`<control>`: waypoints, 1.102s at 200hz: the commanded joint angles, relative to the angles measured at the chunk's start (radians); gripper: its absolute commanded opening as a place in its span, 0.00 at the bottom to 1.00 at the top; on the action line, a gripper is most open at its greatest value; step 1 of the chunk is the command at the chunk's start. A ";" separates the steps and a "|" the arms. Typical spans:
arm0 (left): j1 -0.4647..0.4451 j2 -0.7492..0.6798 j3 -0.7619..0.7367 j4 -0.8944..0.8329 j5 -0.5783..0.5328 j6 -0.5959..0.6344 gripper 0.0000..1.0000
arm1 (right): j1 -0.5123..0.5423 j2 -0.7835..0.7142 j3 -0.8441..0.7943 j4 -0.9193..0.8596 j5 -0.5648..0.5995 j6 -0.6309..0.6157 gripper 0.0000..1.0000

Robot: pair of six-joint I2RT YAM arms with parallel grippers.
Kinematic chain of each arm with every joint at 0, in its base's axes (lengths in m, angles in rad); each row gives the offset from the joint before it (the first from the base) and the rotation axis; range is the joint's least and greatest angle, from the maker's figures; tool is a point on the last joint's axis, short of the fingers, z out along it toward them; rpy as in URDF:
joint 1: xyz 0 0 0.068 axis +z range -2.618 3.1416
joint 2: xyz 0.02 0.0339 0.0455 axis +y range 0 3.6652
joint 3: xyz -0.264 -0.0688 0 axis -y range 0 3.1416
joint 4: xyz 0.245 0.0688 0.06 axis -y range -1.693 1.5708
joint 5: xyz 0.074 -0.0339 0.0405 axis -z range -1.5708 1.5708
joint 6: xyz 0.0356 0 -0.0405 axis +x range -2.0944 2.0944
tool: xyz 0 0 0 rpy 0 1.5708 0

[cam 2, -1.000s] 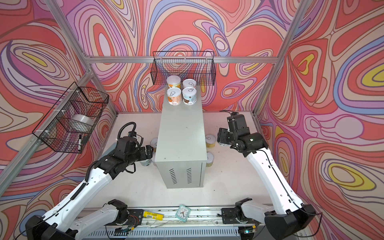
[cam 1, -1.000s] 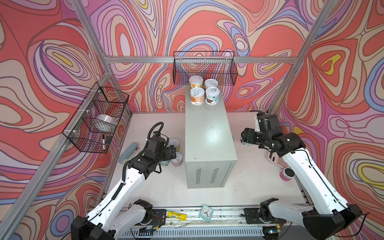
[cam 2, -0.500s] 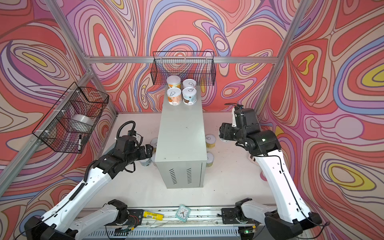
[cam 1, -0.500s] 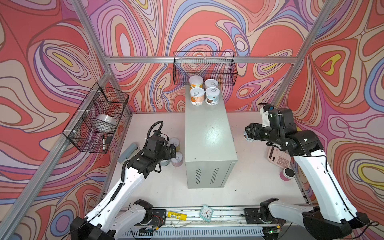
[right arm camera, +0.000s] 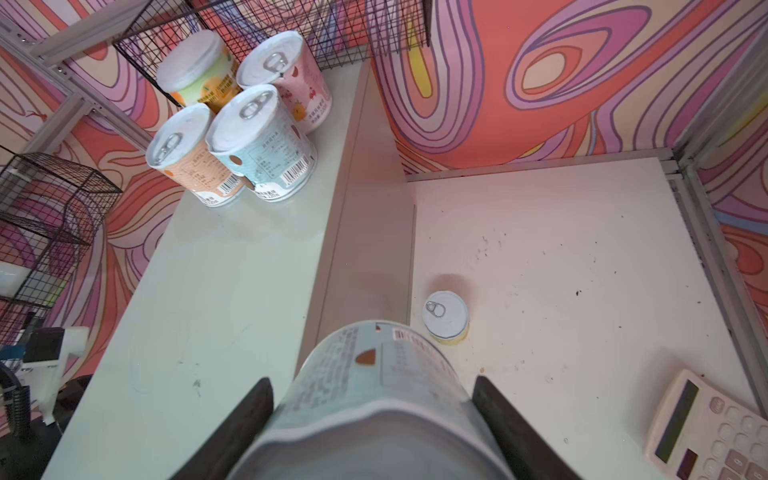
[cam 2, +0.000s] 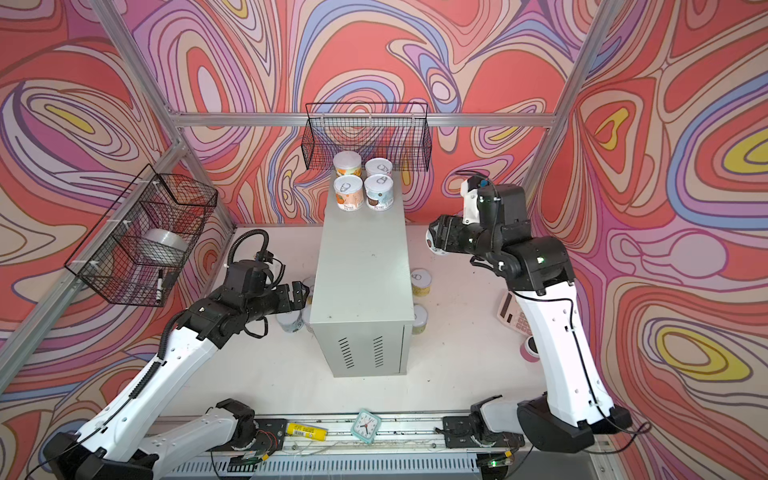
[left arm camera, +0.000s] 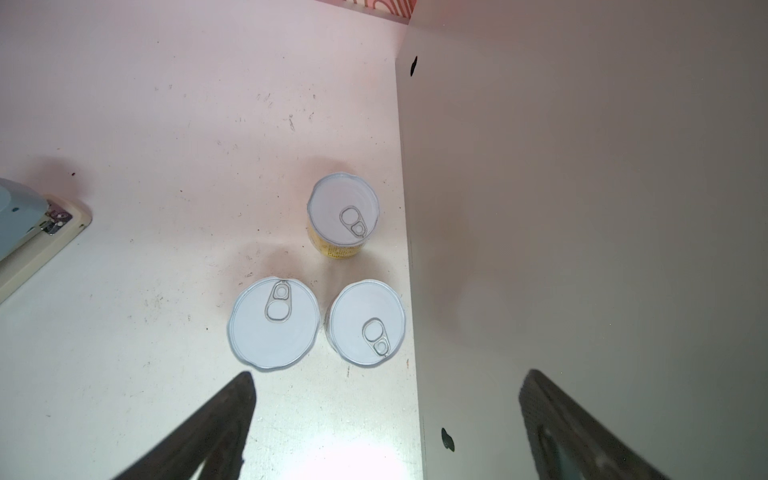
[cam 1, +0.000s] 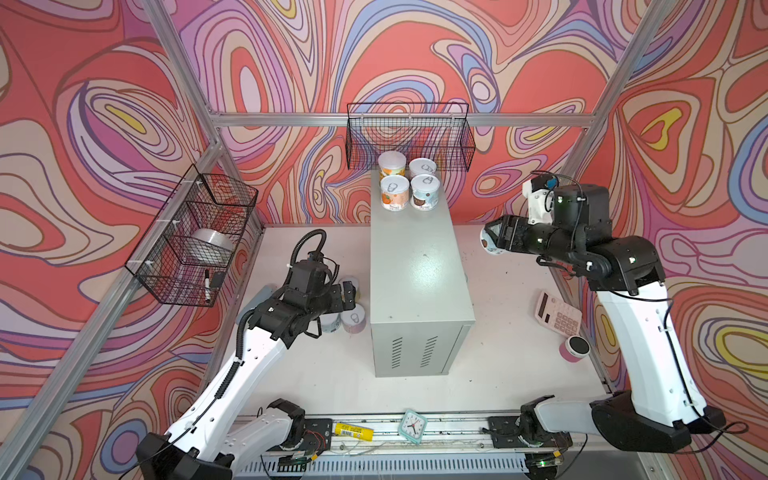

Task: Place and organize the canned foods onto the counter
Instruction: 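Lift the pale blue-labeled can up over the cabinet top with the right gripper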

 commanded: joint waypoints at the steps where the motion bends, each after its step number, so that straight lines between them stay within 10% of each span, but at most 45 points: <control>1: -0.003 0.013 0.035 -0.063 0.005 0.016 1.00 | 0.027 0.028 0.074 0.060 -0.045 0.005 0.00; 178: -0.003 0.092 0.016 0.032 0.038 0.029 0.99 | 0.295 0.386 0.384 -0.069 0.171 -0.043 0.00; 220: -0.003 0.092 0.003 0.035 0.027 0.030 1.00 | 0.298 0.427 0.393 -0.065 0.150 -0.051 0.53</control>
